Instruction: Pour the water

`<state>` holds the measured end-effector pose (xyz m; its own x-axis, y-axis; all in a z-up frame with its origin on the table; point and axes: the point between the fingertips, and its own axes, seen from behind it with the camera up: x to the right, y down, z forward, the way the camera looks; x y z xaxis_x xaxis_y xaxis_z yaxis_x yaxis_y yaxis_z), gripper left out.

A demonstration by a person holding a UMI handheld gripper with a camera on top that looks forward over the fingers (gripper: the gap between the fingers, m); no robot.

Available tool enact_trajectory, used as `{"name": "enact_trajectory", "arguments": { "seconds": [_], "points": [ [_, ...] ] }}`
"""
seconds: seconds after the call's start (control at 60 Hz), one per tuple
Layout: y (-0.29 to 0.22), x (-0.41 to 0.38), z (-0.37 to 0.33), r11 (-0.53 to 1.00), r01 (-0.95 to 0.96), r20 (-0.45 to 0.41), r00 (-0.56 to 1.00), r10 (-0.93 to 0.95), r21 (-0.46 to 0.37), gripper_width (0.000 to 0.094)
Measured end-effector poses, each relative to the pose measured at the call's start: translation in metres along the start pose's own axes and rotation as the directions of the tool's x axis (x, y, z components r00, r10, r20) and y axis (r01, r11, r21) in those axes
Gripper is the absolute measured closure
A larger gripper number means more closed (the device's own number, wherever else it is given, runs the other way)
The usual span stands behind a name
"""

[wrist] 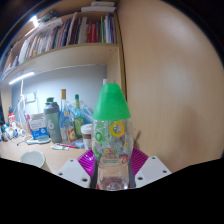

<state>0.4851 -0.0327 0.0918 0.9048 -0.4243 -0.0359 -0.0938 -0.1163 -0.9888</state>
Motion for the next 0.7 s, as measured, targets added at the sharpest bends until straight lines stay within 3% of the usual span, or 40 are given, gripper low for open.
{"name": "enact_trajectory", "arguments": {
  "seconds": [0.15,0.25,0.4,0.7],
  "points": [
    [-0.001,-0.001,-0.004,1.0,0.013,-0.005,1.0,-0.013,0.008,0.0473],
    [0.002,-0.001,-0.003,0.999,0.012,-0.007,1.0,-0.012,-0.041,0.0422],
    [0.023,0.006,-0.023,0.979,-0.068,-0.047,0.997,0.06,-0.194,0.0084],
    [0.011,-0.016,-0.158,0.962,-0.053,-0.068,0.997,0.036,-0.267,0.0095]
  ]
}}
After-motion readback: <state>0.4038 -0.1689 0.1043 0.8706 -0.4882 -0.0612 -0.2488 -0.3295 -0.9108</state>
